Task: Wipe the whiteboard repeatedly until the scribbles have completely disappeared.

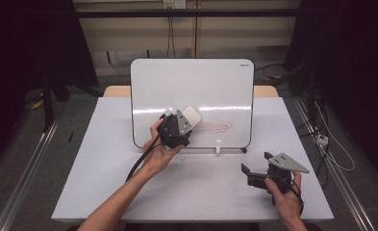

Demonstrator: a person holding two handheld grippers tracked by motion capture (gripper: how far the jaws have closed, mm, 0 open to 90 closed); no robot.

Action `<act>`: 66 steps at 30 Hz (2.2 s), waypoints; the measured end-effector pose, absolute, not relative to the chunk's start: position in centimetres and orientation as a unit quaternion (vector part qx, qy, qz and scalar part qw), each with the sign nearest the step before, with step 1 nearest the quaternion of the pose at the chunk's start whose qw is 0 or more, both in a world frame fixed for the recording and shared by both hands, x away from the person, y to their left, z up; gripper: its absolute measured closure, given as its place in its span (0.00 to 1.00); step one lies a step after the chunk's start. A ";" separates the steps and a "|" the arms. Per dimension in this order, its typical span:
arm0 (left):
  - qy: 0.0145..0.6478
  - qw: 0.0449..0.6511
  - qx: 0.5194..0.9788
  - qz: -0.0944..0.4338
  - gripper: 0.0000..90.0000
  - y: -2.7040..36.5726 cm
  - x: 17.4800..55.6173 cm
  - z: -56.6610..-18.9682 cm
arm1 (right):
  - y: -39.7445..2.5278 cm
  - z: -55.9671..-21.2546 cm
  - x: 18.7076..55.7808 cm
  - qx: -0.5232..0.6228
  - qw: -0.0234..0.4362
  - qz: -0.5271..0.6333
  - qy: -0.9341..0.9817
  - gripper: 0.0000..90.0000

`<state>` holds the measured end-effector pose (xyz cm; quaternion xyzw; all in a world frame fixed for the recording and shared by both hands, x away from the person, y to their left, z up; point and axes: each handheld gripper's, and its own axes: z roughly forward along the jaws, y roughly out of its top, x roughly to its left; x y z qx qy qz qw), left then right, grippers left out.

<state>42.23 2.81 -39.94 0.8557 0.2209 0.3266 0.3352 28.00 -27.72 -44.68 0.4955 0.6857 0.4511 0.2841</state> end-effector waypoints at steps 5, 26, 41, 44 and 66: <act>0.215 0.335 0.857 0.327 0.33 2.5 42.0 -40.2 | -27.6 -44.7 28.0 0.494 0.284 0.452 0.686 0.06; 0.208 0.328 0.866 0.316 0.33 3.4 42.2 -40.0 | -27.8 -44.6 27.9 0.493 0.282 0.453 0.687 0.06; 0.241 0.335 0.853 0.320 0.33 6.6 43.5 -38.8 | -27.8 -44.7 27.9 0.493 0.283 0.452 0.688 0.06; 0.255 0.337 0.848 0.319 0.33 7.5 43.8 -38.3 | -27.9 -44.7 27.9 0.494 0.283 0.451 0.687 0.06; 0.274 0.335 0.842 0.323 0.33 7.3 43.5 -38.8 | -27.8 -44.7 27.8 0.496 0.286 0.448 0.687 0.06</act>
